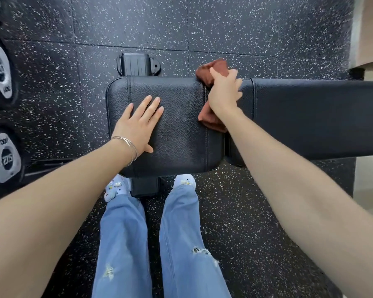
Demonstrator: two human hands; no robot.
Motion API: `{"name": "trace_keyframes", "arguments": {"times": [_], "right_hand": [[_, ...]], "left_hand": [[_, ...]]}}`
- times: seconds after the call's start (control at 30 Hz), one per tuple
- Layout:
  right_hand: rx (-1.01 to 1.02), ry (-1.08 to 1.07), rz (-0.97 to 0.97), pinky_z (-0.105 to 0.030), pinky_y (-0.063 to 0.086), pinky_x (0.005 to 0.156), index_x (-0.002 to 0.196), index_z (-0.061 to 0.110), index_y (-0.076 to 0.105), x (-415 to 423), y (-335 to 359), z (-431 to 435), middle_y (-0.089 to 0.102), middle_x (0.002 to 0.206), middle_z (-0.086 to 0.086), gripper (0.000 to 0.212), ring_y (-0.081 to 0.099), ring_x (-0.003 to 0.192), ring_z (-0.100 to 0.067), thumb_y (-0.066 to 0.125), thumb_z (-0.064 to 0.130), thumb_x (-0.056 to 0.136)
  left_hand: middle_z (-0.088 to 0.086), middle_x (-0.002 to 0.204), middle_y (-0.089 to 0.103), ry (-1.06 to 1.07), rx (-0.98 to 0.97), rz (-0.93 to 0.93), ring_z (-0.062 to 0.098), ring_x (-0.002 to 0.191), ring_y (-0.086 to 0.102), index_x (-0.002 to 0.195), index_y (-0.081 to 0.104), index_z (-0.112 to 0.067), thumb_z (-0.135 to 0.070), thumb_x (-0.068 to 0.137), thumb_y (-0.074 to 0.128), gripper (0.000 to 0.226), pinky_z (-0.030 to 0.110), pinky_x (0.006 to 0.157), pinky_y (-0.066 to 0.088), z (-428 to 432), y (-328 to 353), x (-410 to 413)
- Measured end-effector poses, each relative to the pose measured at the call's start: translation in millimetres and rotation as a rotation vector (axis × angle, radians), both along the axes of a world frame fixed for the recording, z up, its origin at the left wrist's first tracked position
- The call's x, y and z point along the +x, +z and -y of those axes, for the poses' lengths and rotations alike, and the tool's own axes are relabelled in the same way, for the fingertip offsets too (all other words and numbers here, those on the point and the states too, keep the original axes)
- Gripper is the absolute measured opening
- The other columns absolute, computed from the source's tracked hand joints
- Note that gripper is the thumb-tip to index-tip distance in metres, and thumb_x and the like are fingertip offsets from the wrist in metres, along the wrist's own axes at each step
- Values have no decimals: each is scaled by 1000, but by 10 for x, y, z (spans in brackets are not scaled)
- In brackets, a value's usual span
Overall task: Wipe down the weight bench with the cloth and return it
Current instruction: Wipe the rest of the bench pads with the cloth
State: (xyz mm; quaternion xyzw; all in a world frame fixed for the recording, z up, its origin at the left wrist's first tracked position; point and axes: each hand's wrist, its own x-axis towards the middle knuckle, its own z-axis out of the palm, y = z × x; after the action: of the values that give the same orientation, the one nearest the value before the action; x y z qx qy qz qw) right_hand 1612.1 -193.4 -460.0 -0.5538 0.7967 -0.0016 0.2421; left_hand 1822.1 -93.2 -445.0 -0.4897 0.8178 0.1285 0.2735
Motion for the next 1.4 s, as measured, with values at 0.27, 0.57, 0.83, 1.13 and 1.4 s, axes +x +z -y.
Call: {"name": "trace_keyframes", "arguments": {"times": [0.27, 0.57, 0.83, 1.13, 1.4], "right_hand": [[-285, 292, -32, -50, 42, 78, 130, 24, 52, 149, 83, -1414, 49, 126, -24, 57, 36, 108, -35, 61, -4, 81], [-152, 428, -100, -43, 33, 83, 133, 32, 51, 389, 141, -896, 40, 139, -17, 52, 39, 117, -39, 48, 5, 89], [76, 286, -225, -53, 21, 106, 134, 37, 47, 994, 32, 228, 26, 147, -10, 53, 19, 134, -36, 44, 6, 91], [-94, 492, -112, -49, 34, 92, 136, 37, 43, 1409, 60, -164, 32, 140, -11, 59, 29, 123, -34, 46, 4, 87], [21, -14, -257, -52, 30, 99, 135, 37, 43, 385, 146, -142, 29, 142, -13, 53, 30, 124, -37, 41, 8, 92]], "left_hand": [[6, 157, -19, 18, 14, -52, 24, 146, -13, 148, -15, -13, -59, 74, 63, 117, 45, 118, 7, 12, 21, 25], [9, 159, -10, -98, 3, -173, 24, 147, -6, 149, -3, -8, -59, 80, 58, 106, 39, 118, 7, -24, -17, 337], [11, 159, -8, 3, -3, -223, 25, 147, -2, 149, -2, -5, -53, 86, 53, 96, 39, 120, 12, -147, -35, 665], [8, 159, -2, 91, -29, -276, 22, 147, 1, 150, 4, -7, -51, 88, 51, 89, 38, 119, 15, -172, -54, 895], [9, 159, 0, 97, -28, -314, 24, 147, 1, 149, 4, -7, -51, 90, 48, 86, 37, 118, 17, -190, -65, 895]]}}
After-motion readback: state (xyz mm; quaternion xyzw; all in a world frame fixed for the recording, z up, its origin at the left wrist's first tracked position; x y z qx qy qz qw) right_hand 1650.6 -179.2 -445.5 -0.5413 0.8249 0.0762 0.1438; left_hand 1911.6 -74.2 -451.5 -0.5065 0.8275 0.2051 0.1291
